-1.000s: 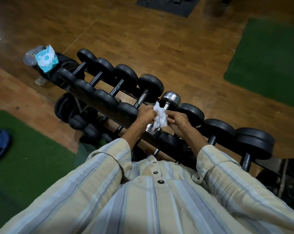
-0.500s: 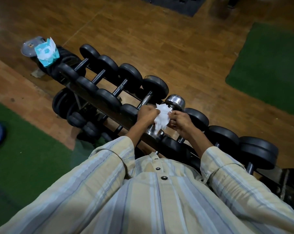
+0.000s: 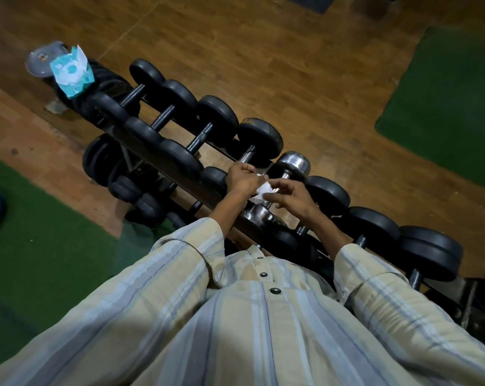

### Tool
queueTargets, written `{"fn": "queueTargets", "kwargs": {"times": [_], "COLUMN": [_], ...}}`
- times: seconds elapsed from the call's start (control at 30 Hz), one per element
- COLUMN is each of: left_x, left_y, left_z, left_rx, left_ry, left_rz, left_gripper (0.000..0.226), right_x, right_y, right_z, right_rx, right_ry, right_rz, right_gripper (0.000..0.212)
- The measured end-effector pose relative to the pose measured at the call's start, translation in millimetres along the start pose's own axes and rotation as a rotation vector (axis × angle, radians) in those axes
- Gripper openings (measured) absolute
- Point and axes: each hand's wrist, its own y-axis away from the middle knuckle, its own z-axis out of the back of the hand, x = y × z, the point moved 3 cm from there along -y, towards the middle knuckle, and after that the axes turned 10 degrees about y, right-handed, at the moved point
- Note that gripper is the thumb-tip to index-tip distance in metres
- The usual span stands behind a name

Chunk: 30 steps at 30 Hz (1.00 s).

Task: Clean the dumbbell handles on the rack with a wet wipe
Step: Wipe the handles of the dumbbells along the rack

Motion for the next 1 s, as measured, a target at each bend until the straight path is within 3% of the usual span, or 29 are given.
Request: {"fn": "queueTargets", "kwargs": {"times": [0.07,0.17,0.33,0.43,0.53,0.67,0.73,0.87,1.0], "left_x": [-1,-4,1,5,3,4,7,9,8], "left_y": [-3,-3,-4,-6,-5,-5,-8,-5,-2], "left_z": [3,3,2,8,14,19,20,15,12], "left_rx": [0.013,0.066,0.132,0.078,0.043,0.042,0.039,0.030,0.035], "left_ry": [-0.064,-0.180,-0.308,-0.336,-0.320,-0.325,-0.314,-0.304,-0.327], "left_rz": [-0.083,-0.203,-0.238,-0.242,-0.254,-0.232,-0.222,-0.207,-0.206], "left_gripper": [0.031,0.013,0.021,0.020,0.022,0.023,0.025,0.023,0.022], "right_x": [-2,-13,-14,-14,-21,-29,-30,-32,-49], "right_y": [-1,-9,-8,-11,-27,-46,-47,-37,-19], "right_z": [-2,0,3,3,-6,-30,-29,-17,-13], "right_rx": [0.018,-0.177,-0.308,-0.382,-0.284,0.124,0.233,0.225,0.084], "right_ry": [0.093,0.320,0.204,0.380,0.635,1.055,1.171,1.223,0.955], "right_rz": [0.022,0.096,0.090,0.178,0.213,0.331,0.332,0.464,0.407], "right_gripper": [0.019,0.021,0.011,0.011,0.015,0.020,0.024,0.025,0.016]}}
